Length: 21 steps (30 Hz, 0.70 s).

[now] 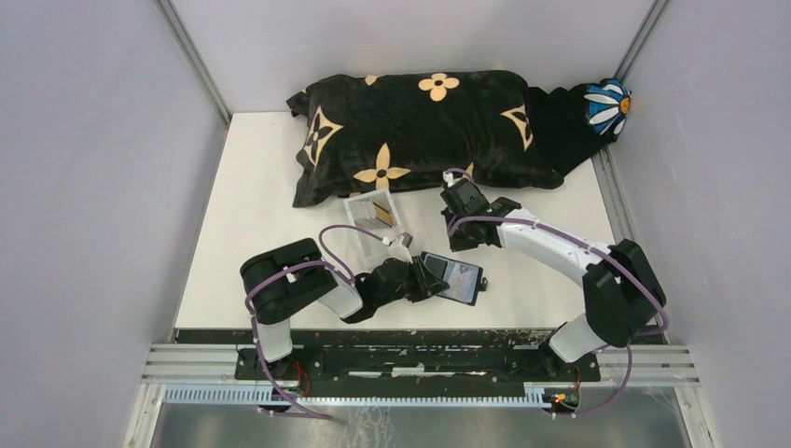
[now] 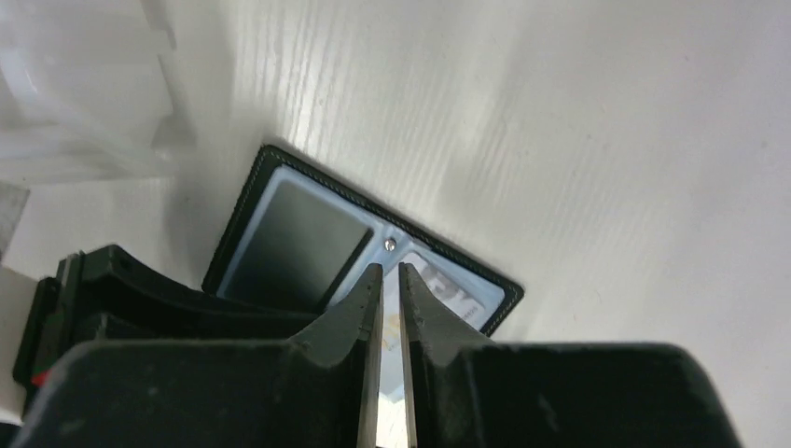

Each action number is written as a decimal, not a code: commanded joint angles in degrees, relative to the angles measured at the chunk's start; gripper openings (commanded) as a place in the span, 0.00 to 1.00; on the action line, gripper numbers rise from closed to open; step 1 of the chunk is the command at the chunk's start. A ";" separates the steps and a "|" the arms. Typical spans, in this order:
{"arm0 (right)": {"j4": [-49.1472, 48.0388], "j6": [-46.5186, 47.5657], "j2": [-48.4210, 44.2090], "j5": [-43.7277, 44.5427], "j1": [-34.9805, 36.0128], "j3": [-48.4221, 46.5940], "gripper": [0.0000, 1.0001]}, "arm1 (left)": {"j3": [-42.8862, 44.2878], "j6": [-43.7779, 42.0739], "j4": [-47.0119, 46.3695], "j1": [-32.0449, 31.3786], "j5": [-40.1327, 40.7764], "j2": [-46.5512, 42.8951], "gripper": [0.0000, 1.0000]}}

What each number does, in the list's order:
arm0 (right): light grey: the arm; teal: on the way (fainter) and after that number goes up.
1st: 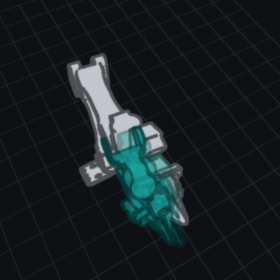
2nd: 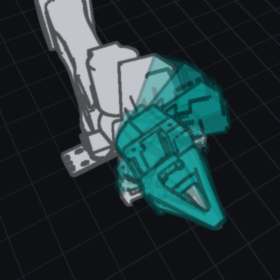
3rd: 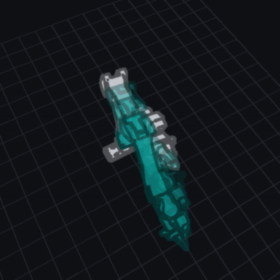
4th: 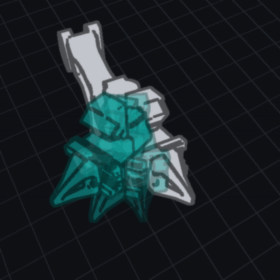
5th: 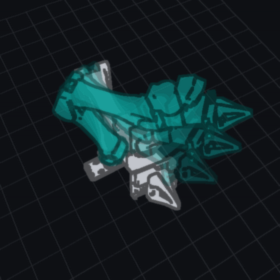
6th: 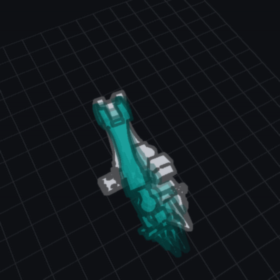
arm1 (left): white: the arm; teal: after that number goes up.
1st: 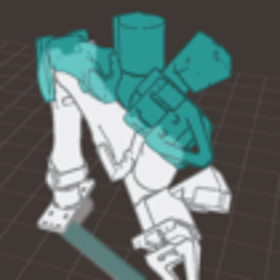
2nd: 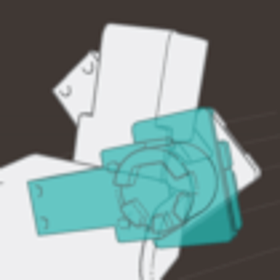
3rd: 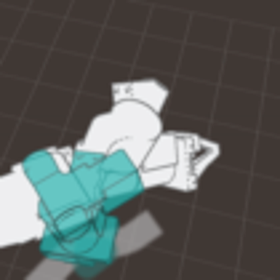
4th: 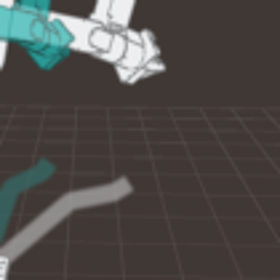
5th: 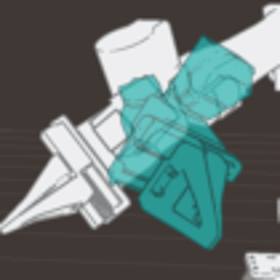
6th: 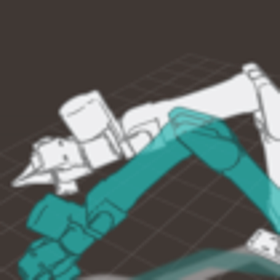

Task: Put the credit cards into the card holder
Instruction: Insert the credit card into the card holder.

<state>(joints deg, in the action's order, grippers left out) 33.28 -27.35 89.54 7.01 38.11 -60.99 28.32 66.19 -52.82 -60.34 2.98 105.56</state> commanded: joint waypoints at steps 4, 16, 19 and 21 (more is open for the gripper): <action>0.49 -6.59 -6.96 6.36 3.21 9.55 0.11 | 0.37 -3.45 0.74 -0.19 1.15 0.81 0.27; 1.46 -13.45 -12.42 12.23 3.80 17.47 0.01 | 0.38 -3.13 0.16 -0.23 1.55 0.96 0.26; 1.44 -13.90 -12.08 12.19 3.86 18.23 0.01 | 0.32 -3.15 -0.51 -0.23 1.37 0.97 0.24; 1.42 -14.22 -11.45 11.94 3.83 18.57 0.01 | 0.46 -3.18 -0.54 -0.22 1.26 0.90 0.24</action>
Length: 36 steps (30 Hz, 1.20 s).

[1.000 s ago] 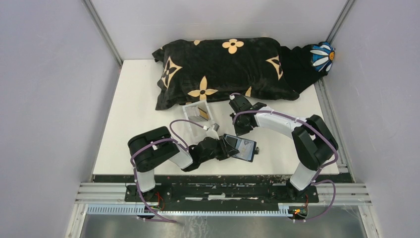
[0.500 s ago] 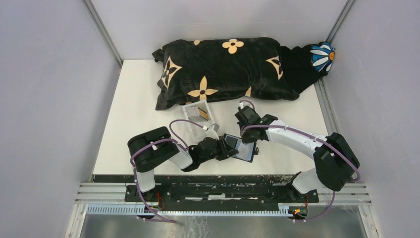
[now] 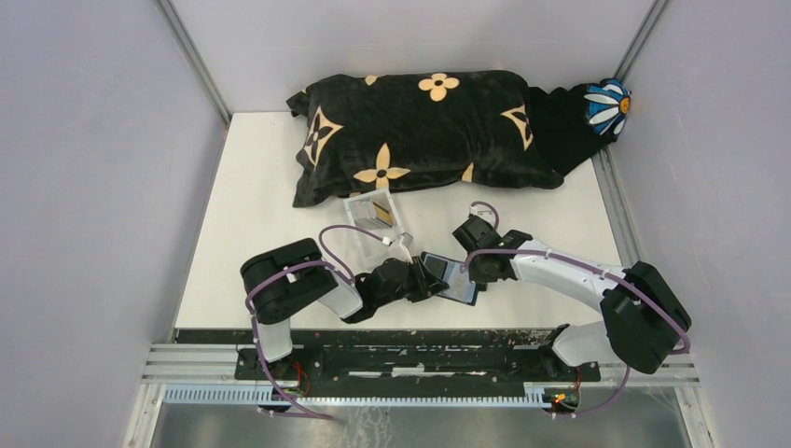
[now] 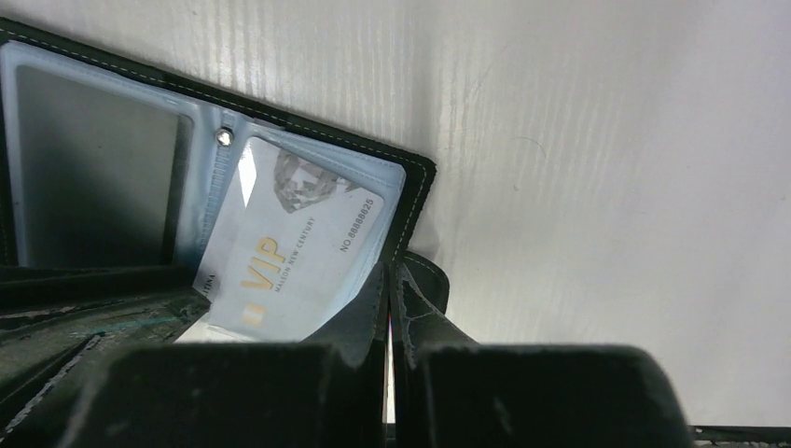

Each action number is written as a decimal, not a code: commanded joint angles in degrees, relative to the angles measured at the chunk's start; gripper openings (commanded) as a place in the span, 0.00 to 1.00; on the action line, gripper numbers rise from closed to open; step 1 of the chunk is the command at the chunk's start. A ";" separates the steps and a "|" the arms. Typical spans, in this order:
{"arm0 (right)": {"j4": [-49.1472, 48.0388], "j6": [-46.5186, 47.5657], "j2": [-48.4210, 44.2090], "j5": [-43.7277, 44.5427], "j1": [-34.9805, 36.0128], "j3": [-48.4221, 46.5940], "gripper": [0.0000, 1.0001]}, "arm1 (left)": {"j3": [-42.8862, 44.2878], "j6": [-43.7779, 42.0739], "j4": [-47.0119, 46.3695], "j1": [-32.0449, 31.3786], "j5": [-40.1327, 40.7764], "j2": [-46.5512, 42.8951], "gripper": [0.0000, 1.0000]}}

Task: Put the credit cards into the card holder
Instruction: Insert the credit card into the card holder.

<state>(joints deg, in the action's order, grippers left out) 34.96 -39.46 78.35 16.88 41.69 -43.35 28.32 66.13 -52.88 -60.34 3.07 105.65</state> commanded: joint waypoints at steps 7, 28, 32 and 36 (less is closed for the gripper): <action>-0.42 -2.96 0.29 2.10 0.22 2.23 0.01 | 1.30 -4.52 0.53 -0.33 0.45 0.02 0.23; -4.02 -1.93 4.88 -2.61 0.58 2.05 0.01 | 4.62 -5.79 -0.56 -0.76 -3.86 2.94 0.17; -3.15 -1.58 4.20 -1.44 0.59 1.73 0.01 | 4.33 -5.82 0.27 -0.75 -2.93 1.84 0.17; -1.71 -0.97 3.12 0.22 0.65 0.97 0.01 | 3.02 -5.71 4.04 -0.75 1.73 -1.97 0.18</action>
<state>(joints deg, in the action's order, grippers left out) 34.50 -40.62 81.47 16.53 41.91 -41.19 31.66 63.44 -52.03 -60.62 0.78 107.87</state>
